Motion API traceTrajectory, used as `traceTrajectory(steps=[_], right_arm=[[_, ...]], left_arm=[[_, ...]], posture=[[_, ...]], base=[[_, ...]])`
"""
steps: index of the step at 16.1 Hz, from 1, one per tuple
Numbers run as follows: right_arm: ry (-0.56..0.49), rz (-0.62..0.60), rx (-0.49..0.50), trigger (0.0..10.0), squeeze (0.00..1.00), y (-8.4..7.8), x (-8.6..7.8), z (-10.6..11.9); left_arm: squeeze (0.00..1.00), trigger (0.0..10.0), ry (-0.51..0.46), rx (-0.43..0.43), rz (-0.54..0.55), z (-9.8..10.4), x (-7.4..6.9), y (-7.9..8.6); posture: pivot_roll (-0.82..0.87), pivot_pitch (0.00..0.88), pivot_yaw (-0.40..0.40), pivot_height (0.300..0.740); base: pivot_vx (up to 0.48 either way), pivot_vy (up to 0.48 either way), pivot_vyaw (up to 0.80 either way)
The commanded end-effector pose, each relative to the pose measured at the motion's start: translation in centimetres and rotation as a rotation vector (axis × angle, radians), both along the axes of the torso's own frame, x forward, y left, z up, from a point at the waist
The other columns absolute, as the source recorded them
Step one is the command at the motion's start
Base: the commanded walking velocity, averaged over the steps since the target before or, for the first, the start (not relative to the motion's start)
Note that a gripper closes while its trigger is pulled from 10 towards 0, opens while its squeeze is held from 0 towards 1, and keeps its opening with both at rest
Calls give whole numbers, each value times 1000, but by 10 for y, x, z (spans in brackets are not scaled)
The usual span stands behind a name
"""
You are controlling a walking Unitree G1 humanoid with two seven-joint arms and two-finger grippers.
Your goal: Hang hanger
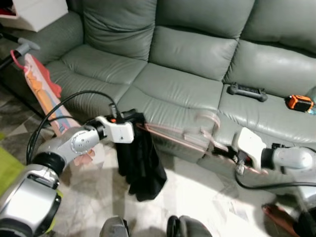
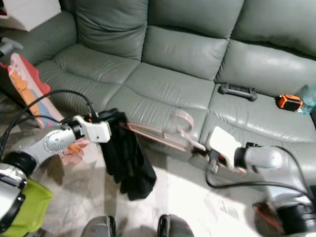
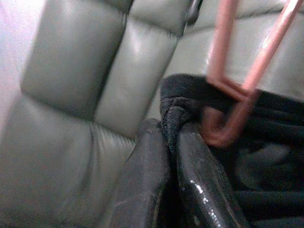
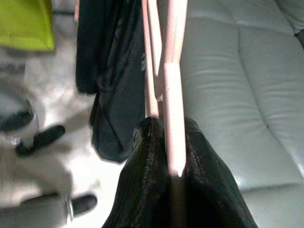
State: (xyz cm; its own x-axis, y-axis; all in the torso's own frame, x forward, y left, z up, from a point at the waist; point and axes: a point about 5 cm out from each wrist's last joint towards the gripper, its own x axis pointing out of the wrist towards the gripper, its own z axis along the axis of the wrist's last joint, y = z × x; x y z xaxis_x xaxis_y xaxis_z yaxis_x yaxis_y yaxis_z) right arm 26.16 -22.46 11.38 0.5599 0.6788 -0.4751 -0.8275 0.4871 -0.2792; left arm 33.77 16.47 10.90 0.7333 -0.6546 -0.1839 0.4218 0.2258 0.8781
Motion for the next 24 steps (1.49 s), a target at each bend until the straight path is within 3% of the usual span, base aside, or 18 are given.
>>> traceTrajectory(steps=[1,6,8,10,13,16,18,19,21,23,24], right_arm=[[-7,-18,2,10000,0,4,-4,-5],[-58,28,69,10000,0,50,-1,-28],[-106,79,51,10000,0,64,0,-36],[-94,69,64,10000,0,69,6,-41],[-74,41,93,10000,0,60,5,-37],[-30,19,126,10000,0,42,-4,-32],[62,84,157,10000,0,43,-18,-32],[182,177,143,10000,0,43,-36,-38],[273,229,120,10000,0,40,-48,-43],[368,261,66,10000,0,29,-60,-47],[355,232,36,10000,0,15,-61,-42]], left_arm=[[0,10000,11,-59,62,-1,1,5],[0,10000,104,-289,393,-17,9,16],[0,10000,144,-356,455,-18,12,16],[0,10000,174,-397,392,-14,15,0],[0,10000,179,-366,300,-10,14,-7],[0,10000,147,-265,271,-5,16,0],[0,10000,133,-241,362,-2,23,8],[0,10000,130,-258,393,1,26,10],[0,10000,123,-266,390,4,27,10],[0,10000,115,-269,375,5,27,8],[0,10000,101,-264,348,7,26,8]], posture=[[-94,114,17,740],[-111,94,37,740],[-122,89,44,740],[-110,90,24,740],[-109,97,17,740],[-115,105,25,740],[-117,102,25,740],[-118,102,23,740],[-116,102,20,740],[-112,102,16,740],[-112,102,16,740]], base=[[0,0,0],[0,0,0],[0,0,0],[0,0,0],[0,0,0],[0,0,0],[0,0,0],[0,0,0],[0,0,0],[0,0,0],[0,0,0]])
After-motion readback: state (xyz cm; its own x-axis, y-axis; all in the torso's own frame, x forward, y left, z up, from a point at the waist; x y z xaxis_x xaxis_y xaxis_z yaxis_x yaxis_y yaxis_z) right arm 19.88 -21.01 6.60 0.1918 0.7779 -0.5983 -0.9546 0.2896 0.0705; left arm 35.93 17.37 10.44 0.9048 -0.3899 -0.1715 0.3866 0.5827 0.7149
